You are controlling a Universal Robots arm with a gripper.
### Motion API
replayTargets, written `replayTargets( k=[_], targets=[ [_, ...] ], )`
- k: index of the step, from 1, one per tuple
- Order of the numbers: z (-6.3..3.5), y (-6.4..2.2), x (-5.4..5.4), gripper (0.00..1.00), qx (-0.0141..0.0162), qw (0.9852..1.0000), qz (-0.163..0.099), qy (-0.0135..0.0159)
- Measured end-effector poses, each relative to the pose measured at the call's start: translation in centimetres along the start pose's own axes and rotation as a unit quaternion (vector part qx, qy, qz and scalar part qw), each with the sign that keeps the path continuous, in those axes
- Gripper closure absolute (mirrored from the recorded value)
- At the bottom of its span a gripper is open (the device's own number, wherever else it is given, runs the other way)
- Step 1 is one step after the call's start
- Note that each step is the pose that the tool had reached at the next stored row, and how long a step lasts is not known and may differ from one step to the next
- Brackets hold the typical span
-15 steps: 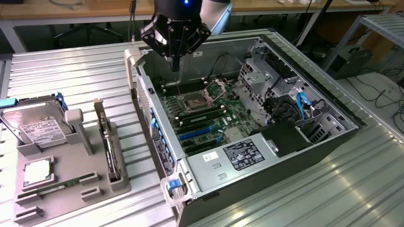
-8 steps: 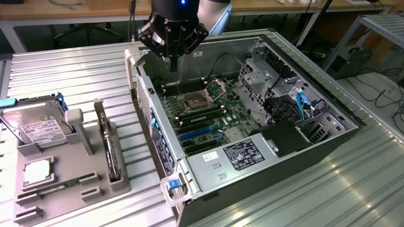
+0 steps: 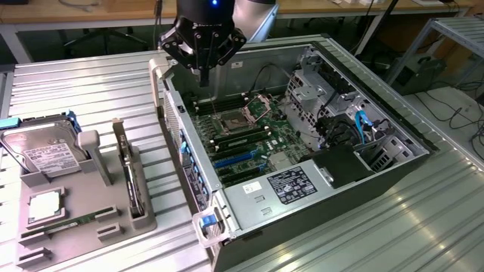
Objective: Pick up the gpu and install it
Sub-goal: 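Reach for the gpu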
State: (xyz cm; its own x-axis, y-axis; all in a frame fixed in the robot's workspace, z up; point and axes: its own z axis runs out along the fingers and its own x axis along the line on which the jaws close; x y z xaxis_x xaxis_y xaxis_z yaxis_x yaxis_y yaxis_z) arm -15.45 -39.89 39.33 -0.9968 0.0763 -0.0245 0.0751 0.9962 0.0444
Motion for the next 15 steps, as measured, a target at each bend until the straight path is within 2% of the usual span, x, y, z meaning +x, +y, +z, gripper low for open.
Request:
replayTargets(
  k=[15],
  targets=[
    [-0.03, -0.09, 1.2, 0.89, 0.0, 1.0, 0.0, 0.0]
  ],
)
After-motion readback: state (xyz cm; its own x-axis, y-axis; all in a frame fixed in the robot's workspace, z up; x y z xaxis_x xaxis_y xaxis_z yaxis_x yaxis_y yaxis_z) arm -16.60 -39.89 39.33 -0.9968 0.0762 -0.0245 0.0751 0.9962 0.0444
